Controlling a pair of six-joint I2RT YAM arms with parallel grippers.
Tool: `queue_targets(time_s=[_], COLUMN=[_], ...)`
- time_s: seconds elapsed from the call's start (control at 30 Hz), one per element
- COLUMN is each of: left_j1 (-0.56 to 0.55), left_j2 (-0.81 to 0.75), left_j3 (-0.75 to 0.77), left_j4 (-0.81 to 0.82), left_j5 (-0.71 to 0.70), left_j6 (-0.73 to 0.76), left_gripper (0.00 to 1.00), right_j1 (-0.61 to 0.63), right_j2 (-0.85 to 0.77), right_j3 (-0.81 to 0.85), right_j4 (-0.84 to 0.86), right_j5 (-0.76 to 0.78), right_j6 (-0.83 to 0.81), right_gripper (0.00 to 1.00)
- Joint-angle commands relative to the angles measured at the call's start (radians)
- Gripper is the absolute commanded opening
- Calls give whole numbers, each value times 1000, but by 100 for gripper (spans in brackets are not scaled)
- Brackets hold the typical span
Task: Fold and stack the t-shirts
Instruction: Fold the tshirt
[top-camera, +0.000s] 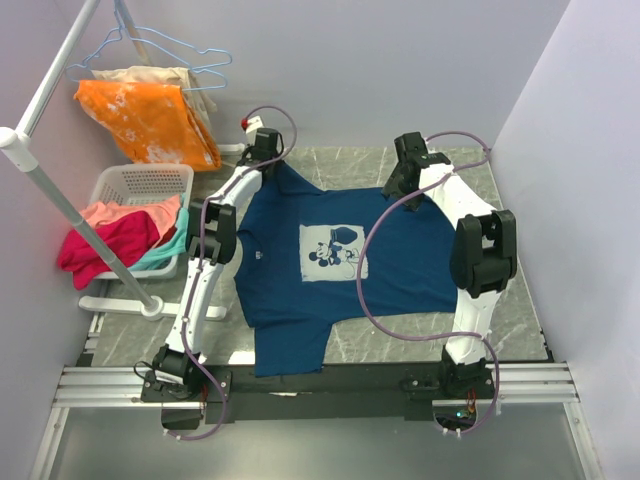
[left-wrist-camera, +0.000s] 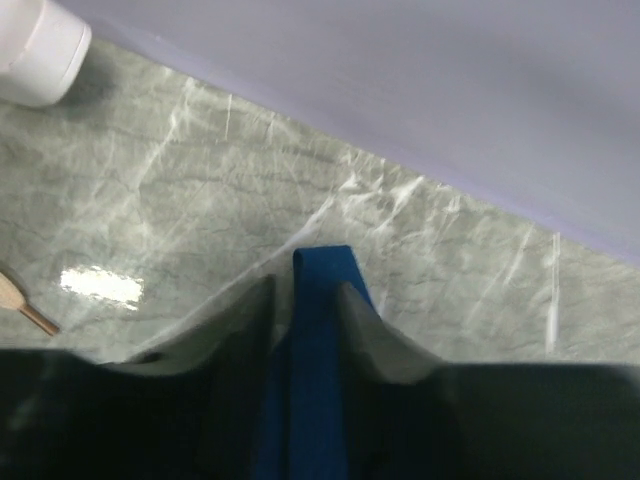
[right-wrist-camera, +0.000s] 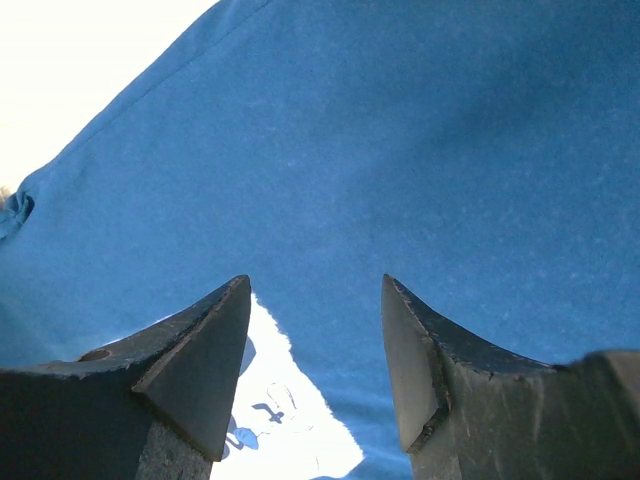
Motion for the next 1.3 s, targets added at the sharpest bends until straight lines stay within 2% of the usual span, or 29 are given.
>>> queue_targets(time_s=[0.0,0.1,0.23,0.3,0.33,0.4,0.47,0.6,0.63,0.73,0.9,1.1,1.2,1.27], left_j1=[-7,-10,-16,-16,-16,-16,-18,-27,-33,-41,-44,-45,-44,-44], left_j2=[-30,-19,-8,7,8,5,4,1,-1,-8,-15,-21,-13,-12], left_j3=[10,30,59,78,81,75,76,79,75,67,64,61,75,81], left_j4=[2,-16,-24,-32,-36,-30,-35,-44,-44,-56,-89,-122,-144,-147], left_j5=[-8,-11,-10,-10,-11,-10,-14,-36,-42,-67,-87,-122,-133,-131], left_j6=[-1,-15,-21,-23,-24,-23,-15,12,18,35,28,6,2,3], left_gripper=[47,56,57,49,39,26,23,29,38,51,53,44,37,29], right_j1=[-3,-3,-4,-6,-6,-9,-11,-12,-14,-14,-14,-17,-17,-18], right_j2=[-73,-73,-66,-68,-68,-71,-77,-88,-88,-88,-99,-111,-120,-122], right_j3=[-18,-14,-4,-3,-1,-3,-4,-12,-11,-15,-27,-41,-53,-57], right_j4=[6,4,3,3,0,1,3,9,10,10,18,23,29,30], right_j5=[1,-2,-5,-5,-5,-5,-7,-8,-10,-15,-15,-19,-21,-21], right_j6=[-3,-3,-3,-5,-3,-3,-2,1,1,1,0,-2,-2,-2], right_gripper=[62,62,62,61,61,61,61,61,61,61,61,61,60,60])
